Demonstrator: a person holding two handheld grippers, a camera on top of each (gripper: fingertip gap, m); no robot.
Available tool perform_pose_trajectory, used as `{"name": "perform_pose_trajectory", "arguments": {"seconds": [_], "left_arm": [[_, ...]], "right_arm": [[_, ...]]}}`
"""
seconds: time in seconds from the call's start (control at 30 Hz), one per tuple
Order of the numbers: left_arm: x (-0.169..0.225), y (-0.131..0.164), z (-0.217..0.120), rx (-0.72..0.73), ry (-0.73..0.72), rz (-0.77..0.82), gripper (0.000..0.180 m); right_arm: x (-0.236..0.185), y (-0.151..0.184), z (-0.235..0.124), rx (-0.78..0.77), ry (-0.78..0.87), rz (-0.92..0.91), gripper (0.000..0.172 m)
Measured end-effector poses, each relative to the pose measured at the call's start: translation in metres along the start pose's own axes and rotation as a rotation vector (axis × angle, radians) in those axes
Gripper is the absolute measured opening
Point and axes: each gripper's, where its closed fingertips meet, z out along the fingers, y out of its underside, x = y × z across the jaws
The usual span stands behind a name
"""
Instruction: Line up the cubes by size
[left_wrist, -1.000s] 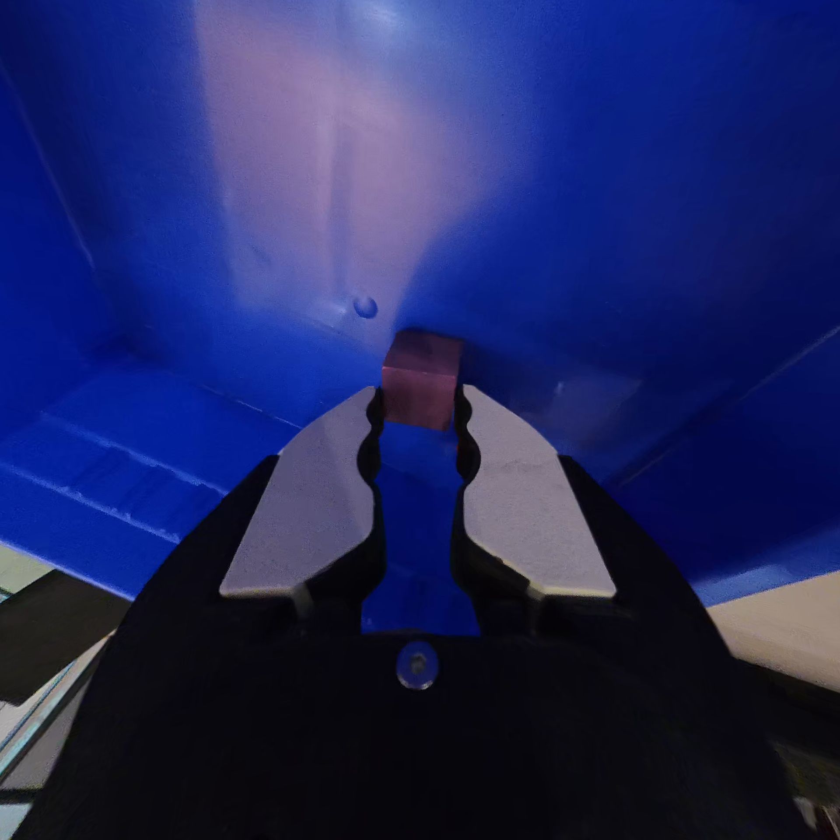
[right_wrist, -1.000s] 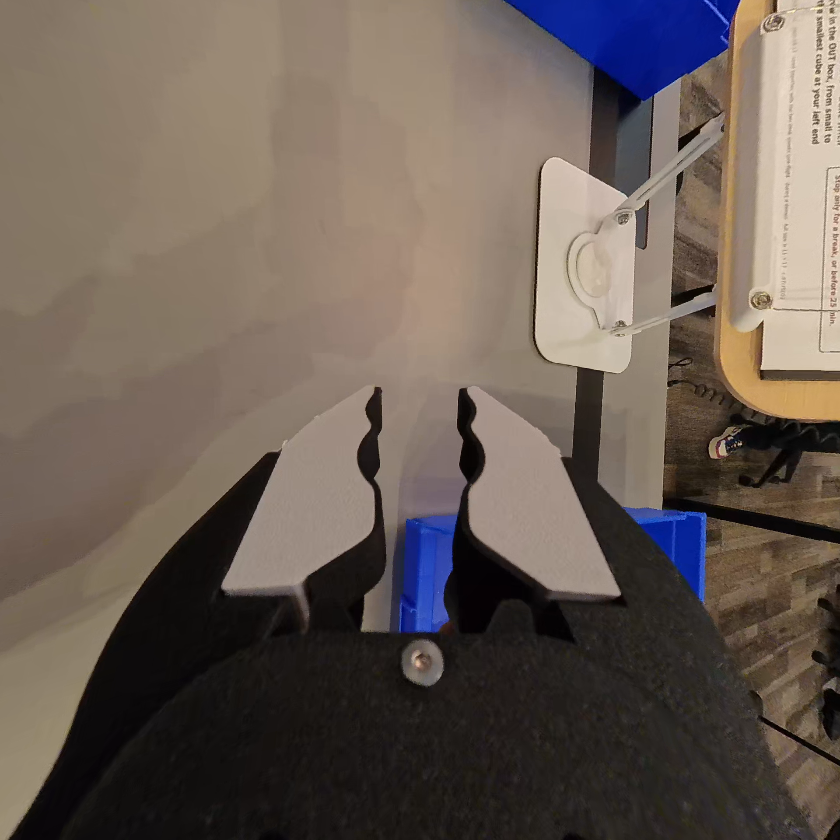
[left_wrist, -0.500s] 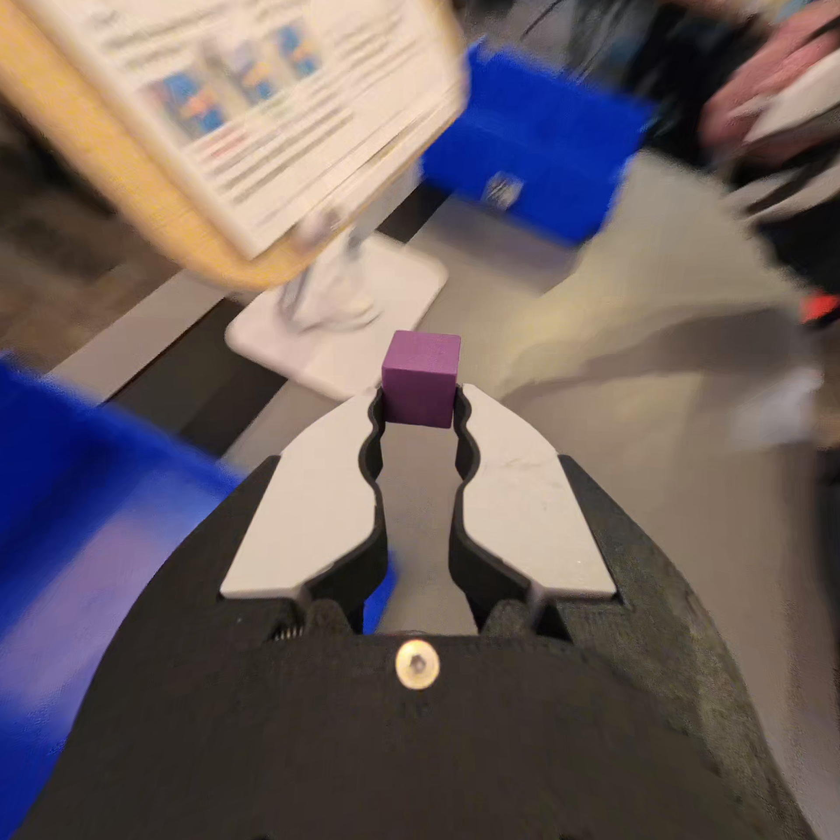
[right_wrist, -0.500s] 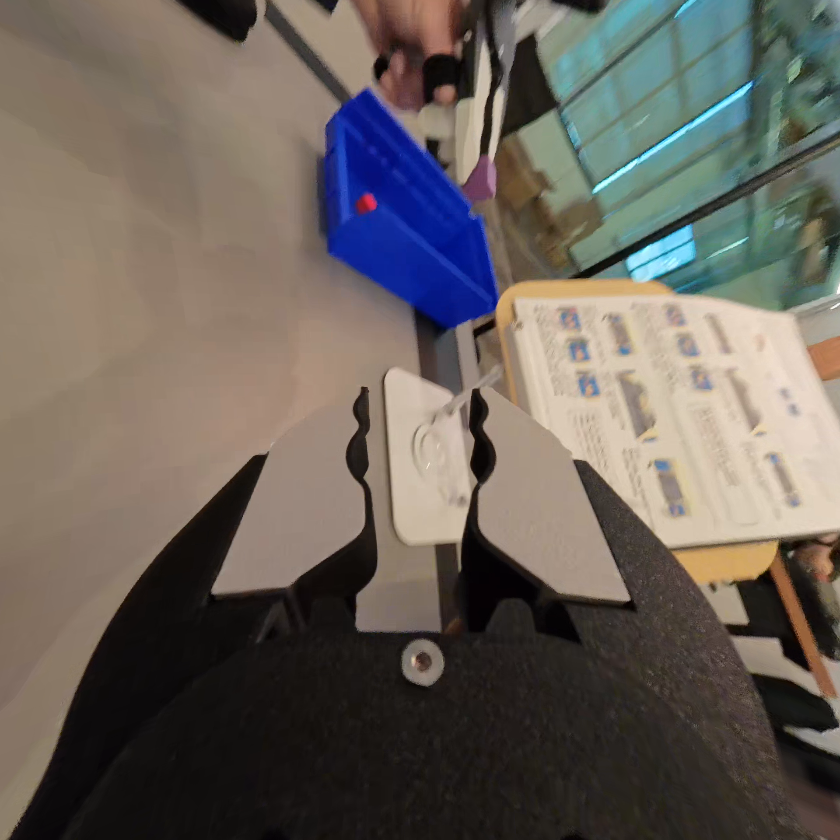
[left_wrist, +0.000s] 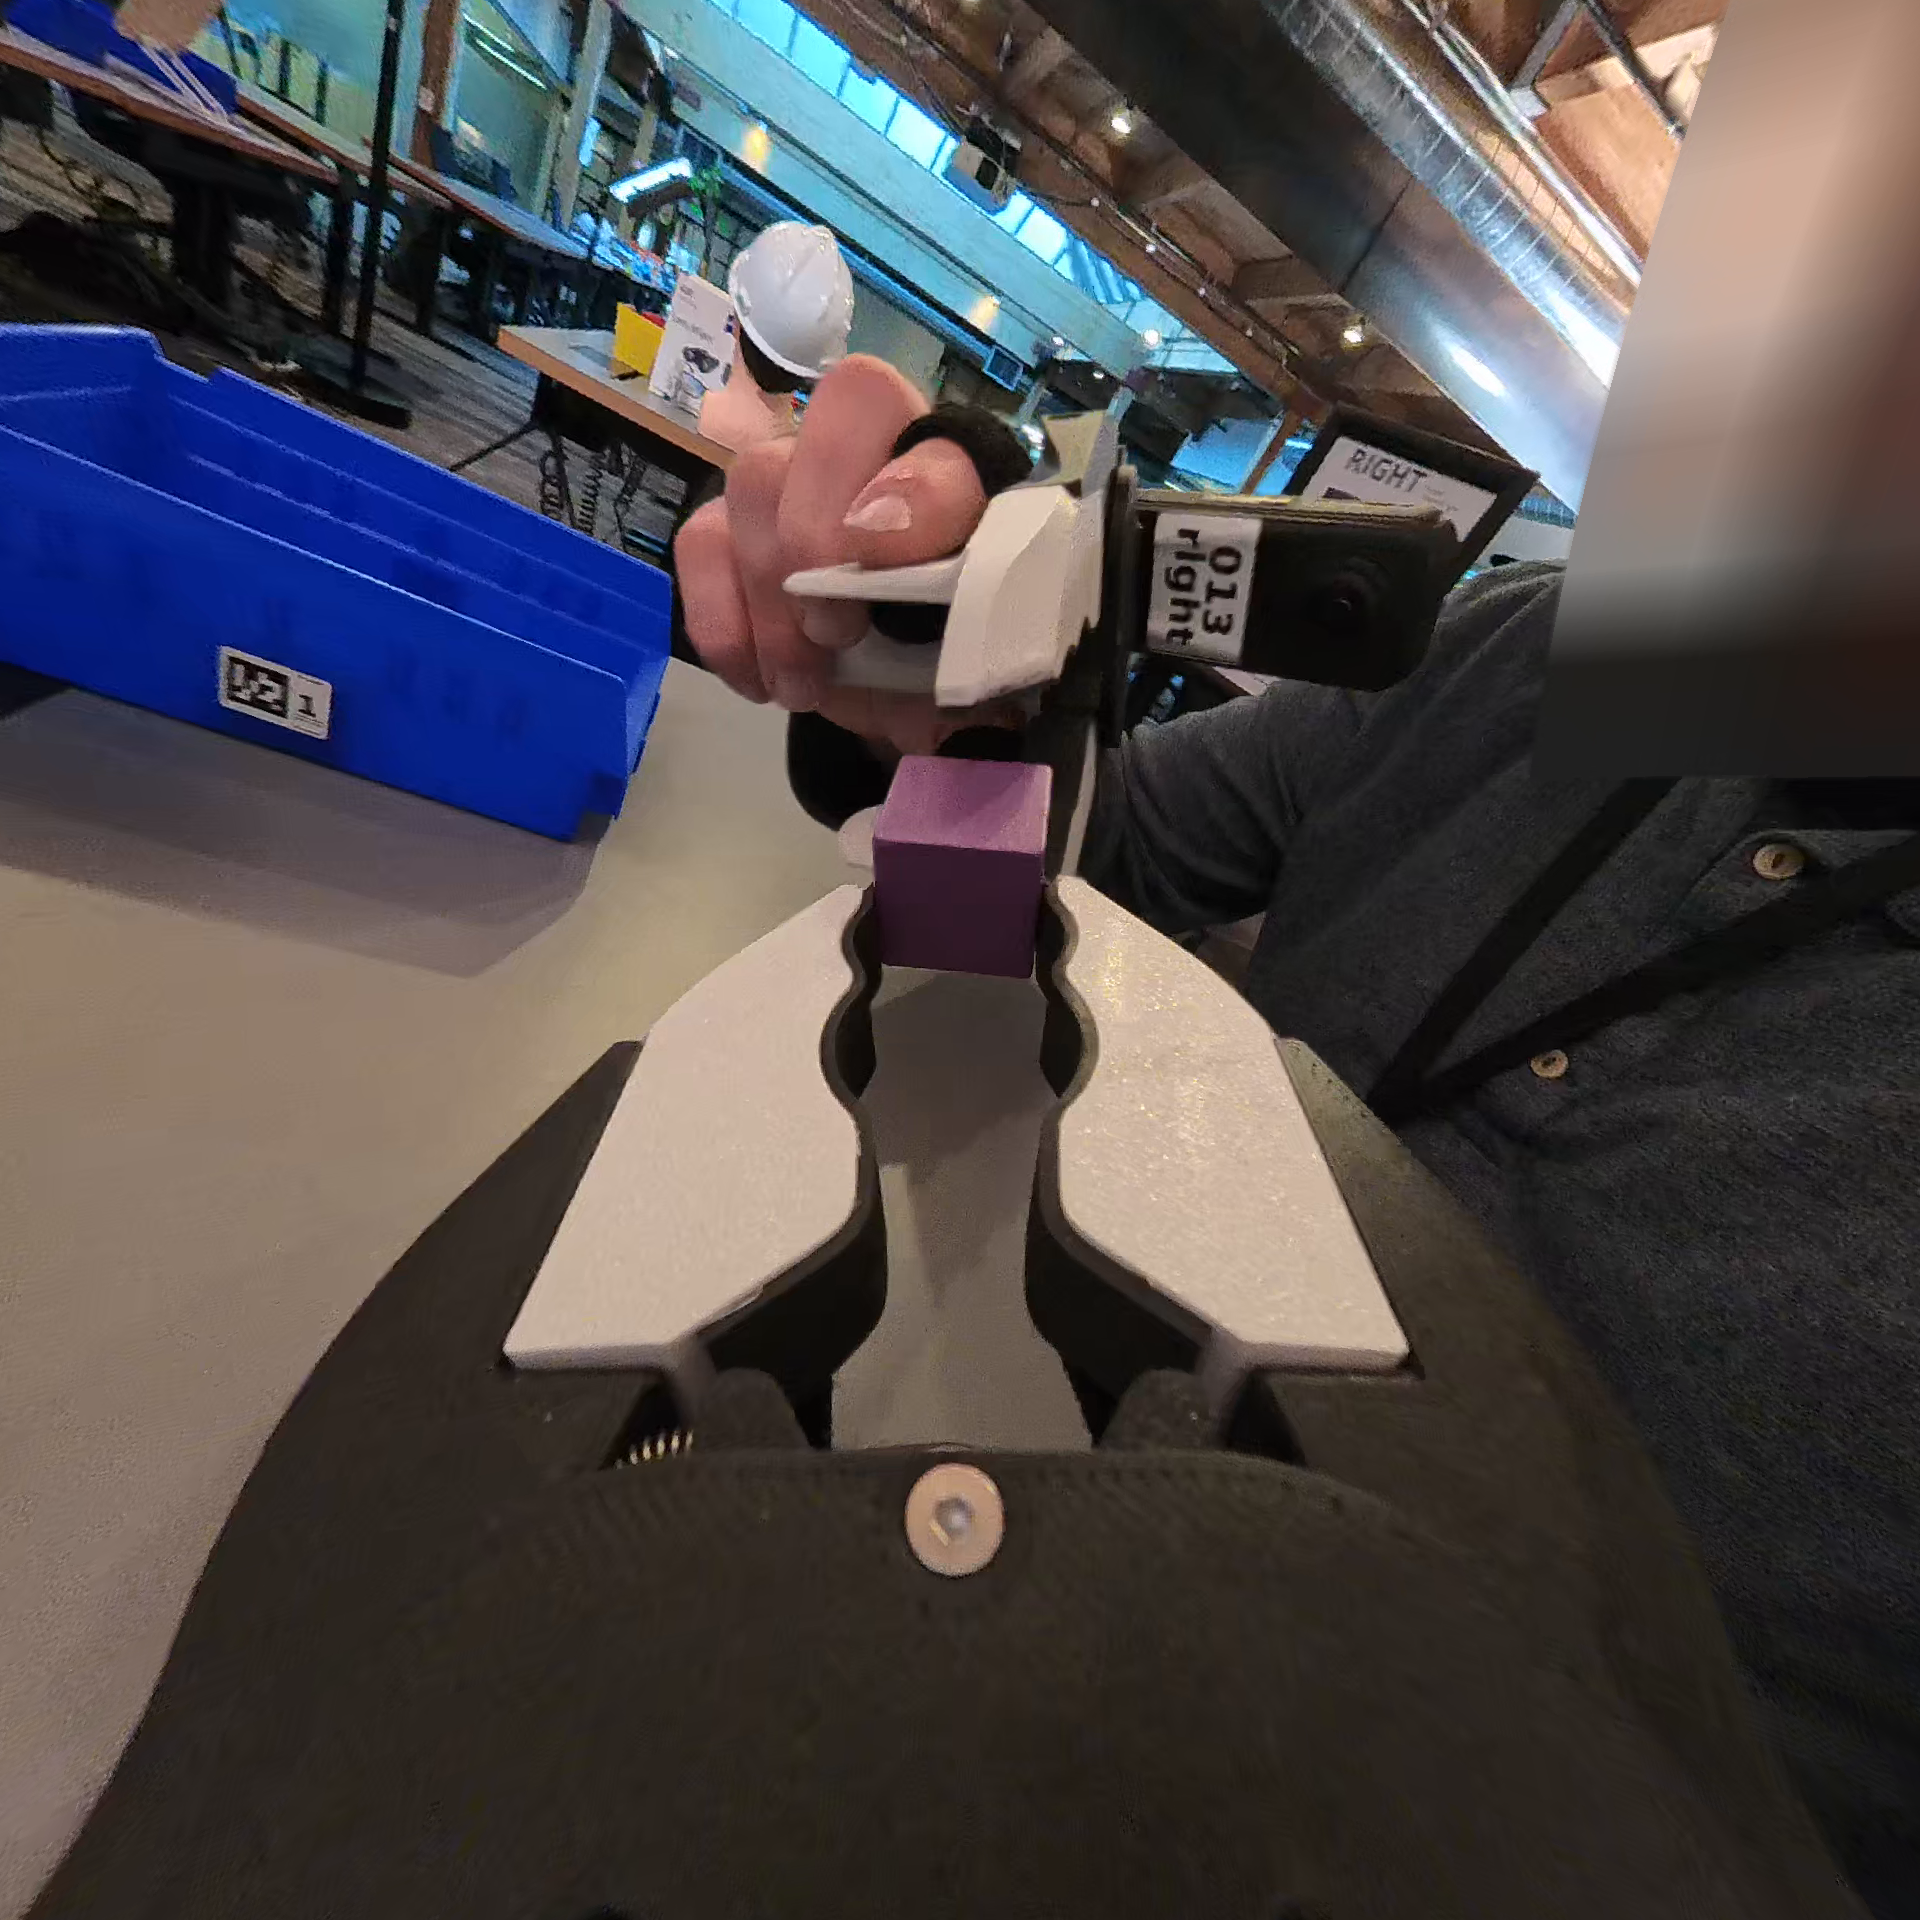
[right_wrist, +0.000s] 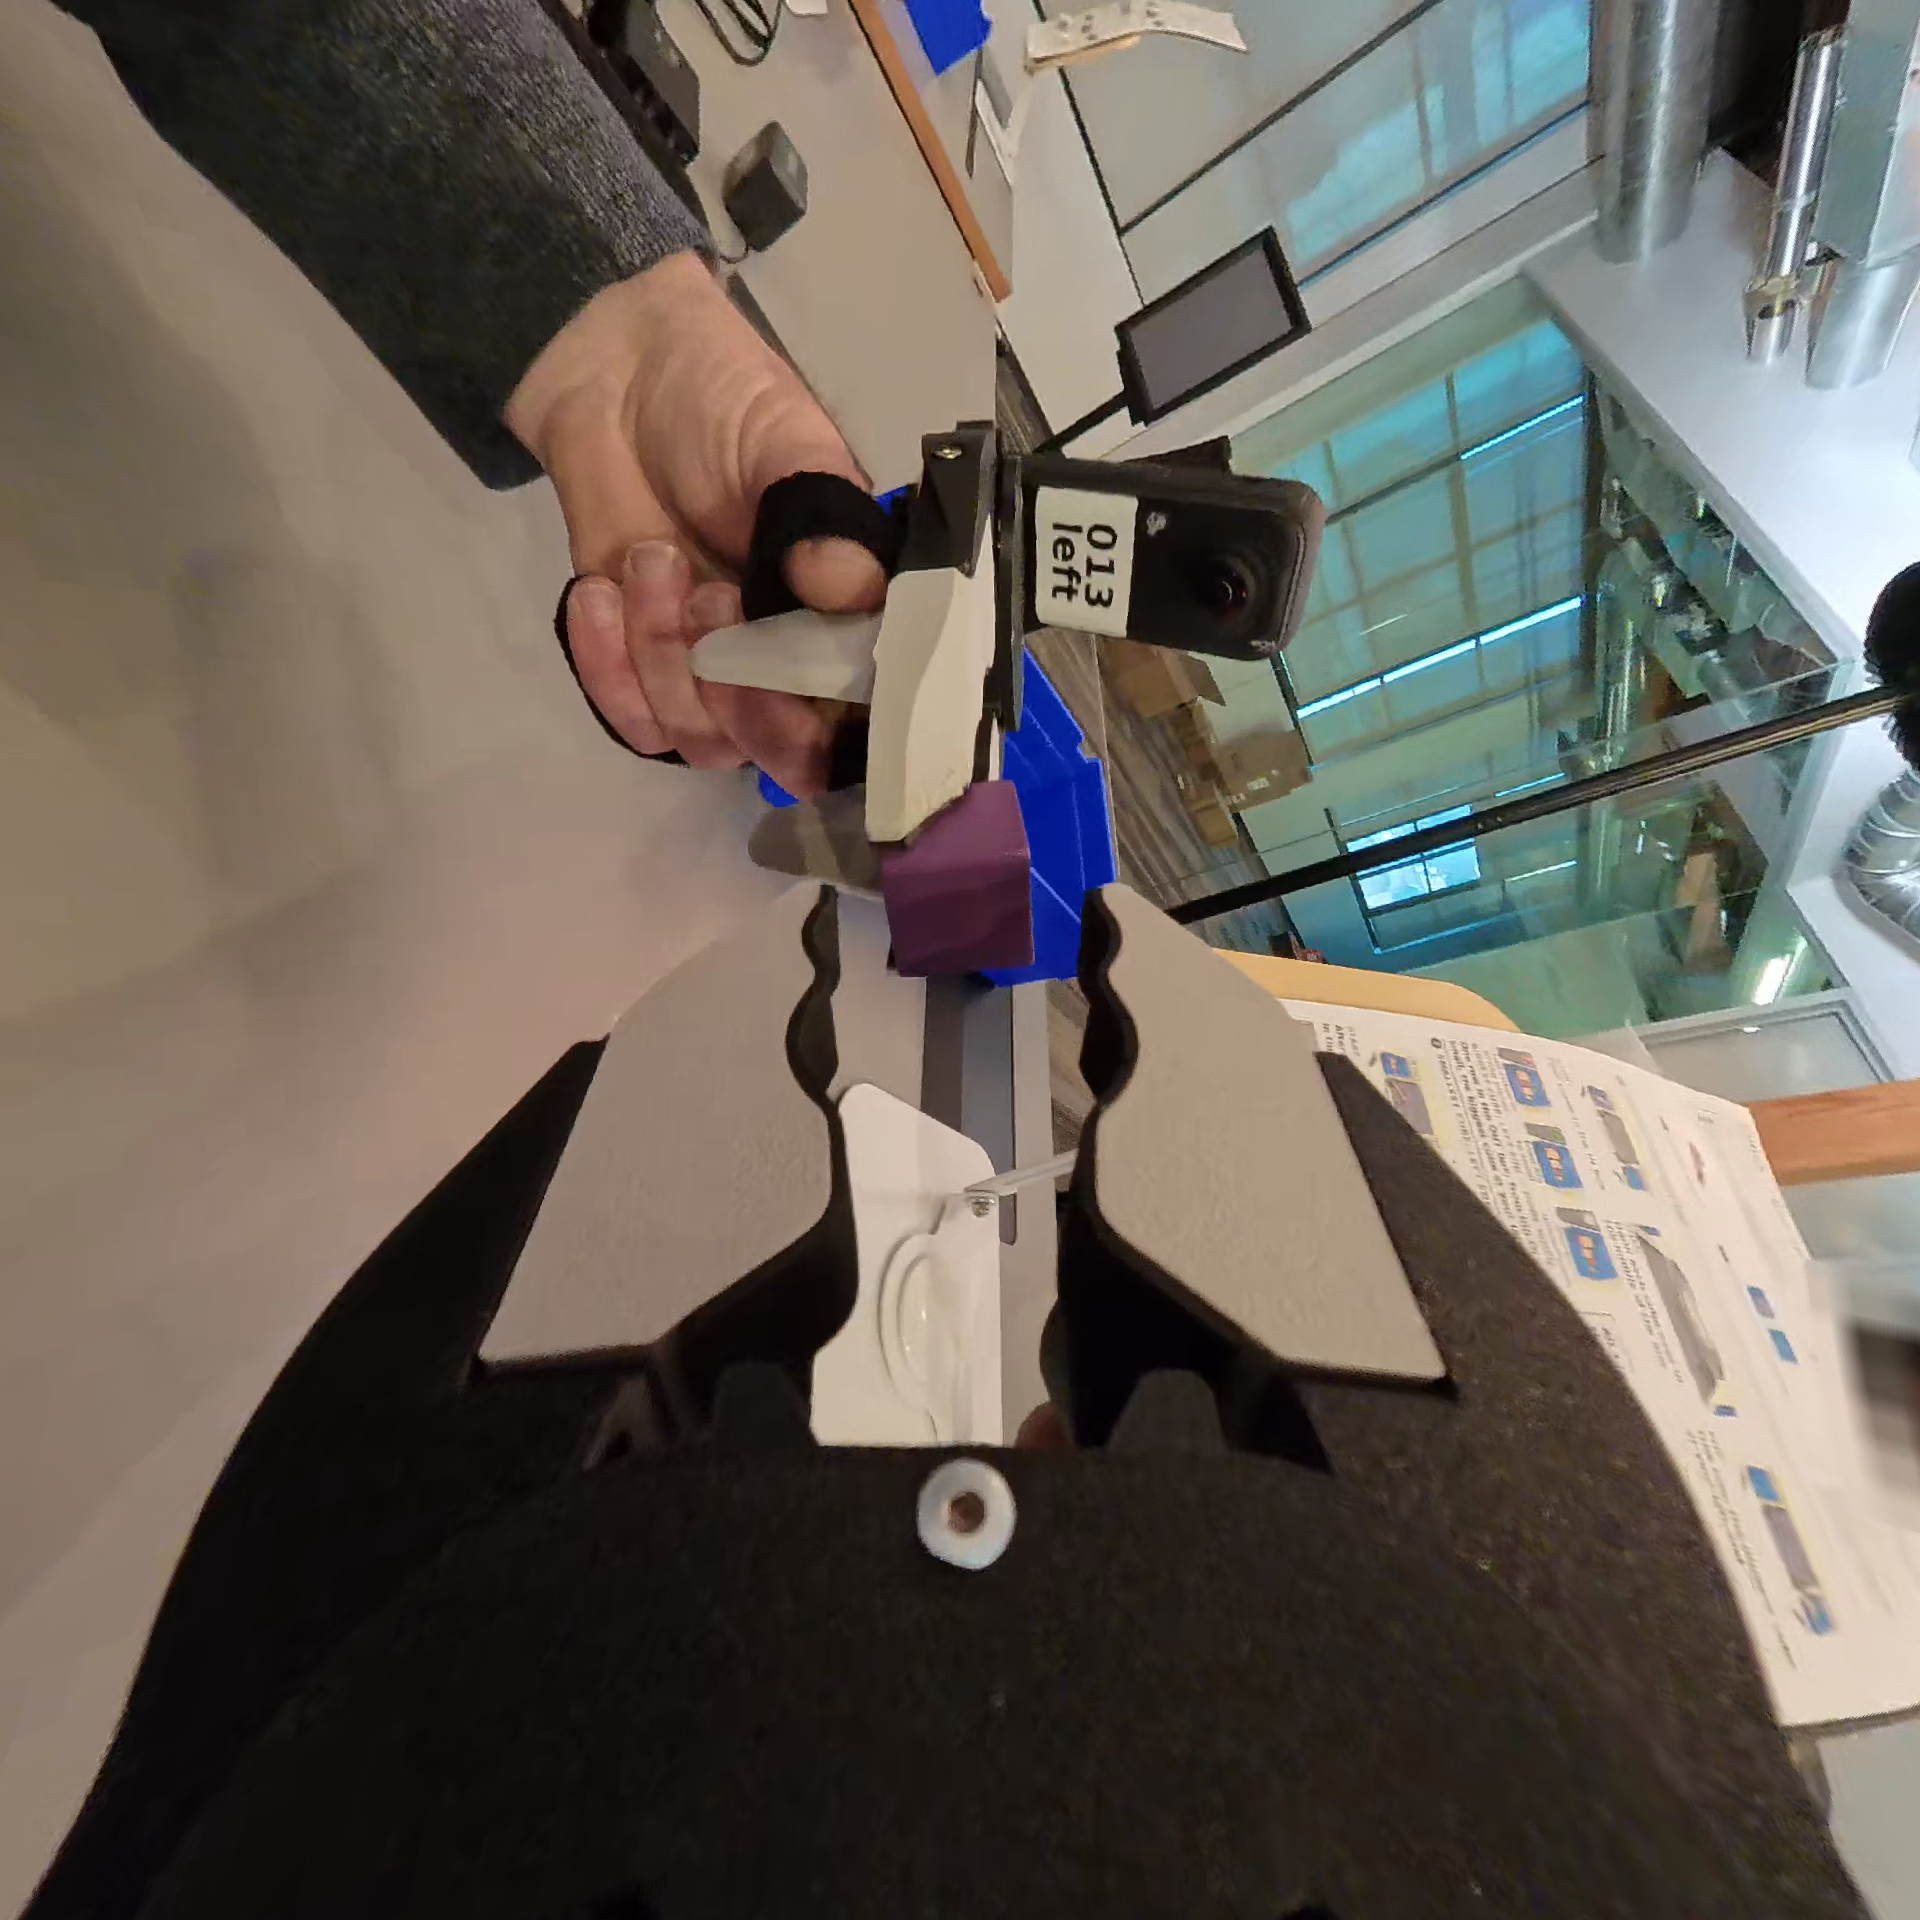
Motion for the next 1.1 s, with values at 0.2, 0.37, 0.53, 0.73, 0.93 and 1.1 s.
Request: {"name": "perform_pose_trajectory", "arguments": {"seconds": [0.2,0.37,0.53,0.73,0.93,1.1], "left_arm": [[0.006,0.010,0.018,-0.036,0.069,-0.023,0.028],[0.006,0.007,0.025,-0.009,0.088,-0.048,0.035],[-0.017,0.004,0.017,-0.107,-0.126,0.153,0.048],[-0.028,-0.029,0.004,-0.108,-0.284,0.377,0.000],[-0.019,-0.052,0.007,-0.108,-0.329,0.549,0.000],[-0.016,-0.054,0.014,-0.142,-0.343,0.596,0.000]], "right_arm": [[-0.012,0.003,-0.002,-0.012,-0.013,-0.022,0.028],[-0.011,0.003,-0.011,-0.025,-0.030,0.024,0.028],[0.010,0.027,-0.049,-0.113,-0.015,0.068,0.028],[0.050,0.112,-0.137,-0.410,-0.068,0.097,0.028],[0.063,0.224,-0.228,-0.740,-0.221,0.180,0.028],[0.028,0.301,-0.270,-0.903,-0.415,0.355,0.028]]}}
